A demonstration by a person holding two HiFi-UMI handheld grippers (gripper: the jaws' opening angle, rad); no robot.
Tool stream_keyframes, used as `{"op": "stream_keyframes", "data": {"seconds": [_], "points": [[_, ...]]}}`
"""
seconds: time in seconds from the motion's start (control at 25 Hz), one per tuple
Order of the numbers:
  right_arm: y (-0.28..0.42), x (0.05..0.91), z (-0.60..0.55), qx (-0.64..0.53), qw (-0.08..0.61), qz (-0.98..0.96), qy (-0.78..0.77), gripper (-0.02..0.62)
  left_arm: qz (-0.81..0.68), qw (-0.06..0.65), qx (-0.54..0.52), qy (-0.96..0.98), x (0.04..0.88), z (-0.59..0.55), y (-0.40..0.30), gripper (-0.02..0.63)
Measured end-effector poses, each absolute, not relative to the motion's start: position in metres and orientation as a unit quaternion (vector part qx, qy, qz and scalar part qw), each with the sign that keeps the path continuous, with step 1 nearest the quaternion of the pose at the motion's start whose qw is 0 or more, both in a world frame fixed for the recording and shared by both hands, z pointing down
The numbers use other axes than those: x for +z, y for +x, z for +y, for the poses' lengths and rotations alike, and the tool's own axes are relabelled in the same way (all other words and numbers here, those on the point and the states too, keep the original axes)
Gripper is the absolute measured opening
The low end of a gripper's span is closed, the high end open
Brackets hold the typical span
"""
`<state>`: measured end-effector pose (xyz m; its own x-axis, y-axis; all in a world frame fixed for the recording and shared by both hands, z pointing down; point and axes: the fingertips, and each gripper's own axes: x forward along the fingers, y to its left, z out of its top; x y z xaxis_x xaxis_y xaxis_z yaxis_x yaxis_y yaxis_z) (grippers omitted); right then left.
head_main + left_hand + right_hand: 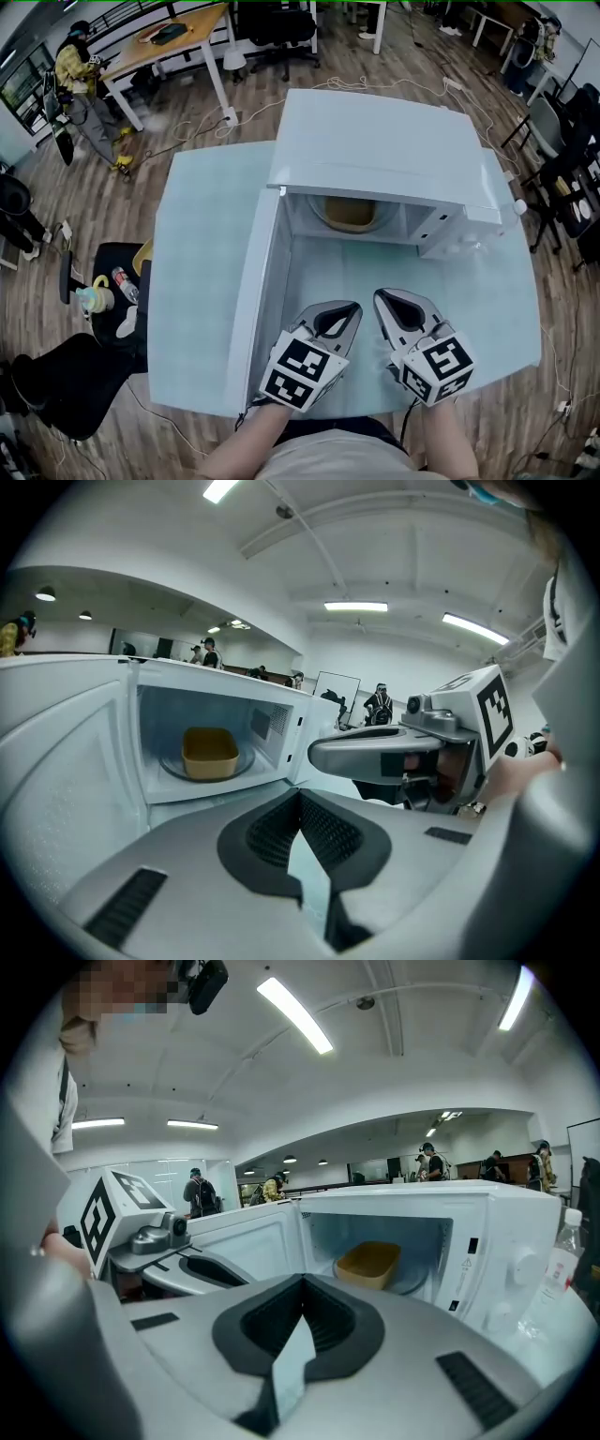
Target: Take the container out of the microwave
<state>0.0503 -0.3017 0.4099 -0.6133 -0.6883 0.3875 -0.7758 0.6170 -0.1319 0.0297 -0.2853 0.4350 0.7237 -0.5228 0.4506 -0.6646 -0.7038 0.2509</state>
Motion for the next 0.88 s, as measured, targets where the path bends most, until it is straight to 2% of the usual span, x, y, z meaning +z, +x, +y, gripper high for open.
{"op": "stream_keyframes", "data": {"seconds": [0.28,0.56,0.88], "points": [[0.037,0.425,-0.326,0.123,0.188,-0.89,0.396,0.011,-0.333,0.185,0.192,0.904,0.446,-0.292,0.023,0.014],[0.031,0.446,-0.353,0.11,0.224,-0.884,0.394,0.011,-0.338,0.199,0.189,0.9,0.459,-0.304,0.014,0.014],[0.021,0.454,-0.386,0.104,0.242,-0.887,0.379,0.011,-0.338,0.198,0.208,0.896,0.469,-0.31,0.001,0.014]]}}
